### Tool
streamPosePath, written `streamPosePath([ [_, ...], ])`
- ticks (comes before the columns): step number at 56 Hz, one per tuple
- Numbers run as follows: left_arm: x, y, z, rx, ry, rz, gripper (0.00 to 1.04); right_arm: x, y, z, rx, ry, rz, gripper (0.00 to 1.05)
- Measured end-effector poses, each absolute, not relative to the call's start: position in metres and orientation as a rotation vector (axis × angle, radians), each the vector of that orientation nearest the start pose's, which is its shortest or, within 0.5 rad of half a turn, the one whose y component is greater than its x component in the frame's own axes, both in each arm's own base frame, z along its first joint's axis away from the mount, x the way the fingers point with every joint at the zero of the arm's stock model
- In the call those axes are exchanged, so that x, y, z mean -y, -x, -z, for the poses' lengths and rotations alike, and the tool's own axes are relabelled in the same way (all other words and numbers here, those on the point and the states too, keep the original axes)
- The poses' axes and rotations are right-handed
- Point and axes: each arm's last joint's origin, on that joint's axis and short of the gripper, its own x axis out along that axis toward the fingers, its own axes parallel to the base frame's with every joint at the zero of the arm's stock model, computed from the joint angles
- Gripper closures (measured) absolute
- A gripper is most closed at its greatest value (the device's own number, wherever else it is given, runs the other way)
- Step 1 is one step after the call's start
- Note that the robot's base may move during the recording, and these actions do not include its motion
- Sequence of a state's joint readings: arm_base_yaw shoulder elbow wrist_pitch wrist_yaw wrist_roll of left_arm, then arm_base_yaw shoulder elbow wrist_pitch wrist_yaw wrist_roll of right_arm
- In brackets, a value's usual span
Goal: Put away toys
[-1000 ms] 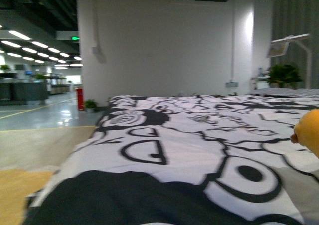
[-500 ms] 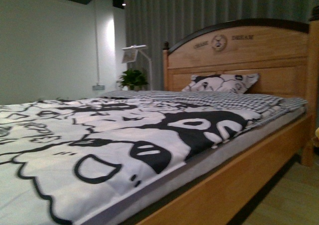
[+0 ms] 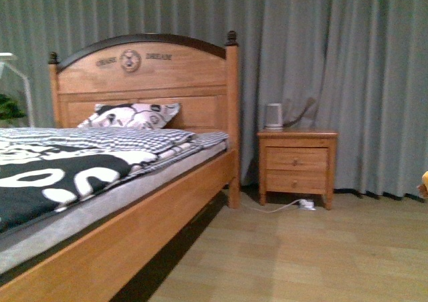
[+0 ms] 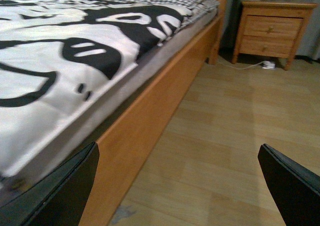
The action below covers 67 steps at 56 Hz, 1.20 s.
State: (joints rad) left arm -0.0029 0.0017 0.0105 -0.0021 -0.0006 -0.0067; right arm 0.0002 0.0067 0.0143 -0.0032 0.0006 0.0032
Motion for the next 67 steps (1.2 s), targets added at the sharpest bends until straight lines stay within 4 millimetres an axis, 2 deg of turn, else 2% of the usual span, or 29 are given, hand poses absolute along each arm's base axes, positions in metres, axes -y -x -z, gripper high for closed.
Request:
streamPosePath([
  [67, 0.0003, -0.0972, -0.1667, 0.007, 0.006, 0.003, 0.06, -0.0001, -0.0972, -0.1676, 0.004, -0.004, -0.003, 0.98],
])
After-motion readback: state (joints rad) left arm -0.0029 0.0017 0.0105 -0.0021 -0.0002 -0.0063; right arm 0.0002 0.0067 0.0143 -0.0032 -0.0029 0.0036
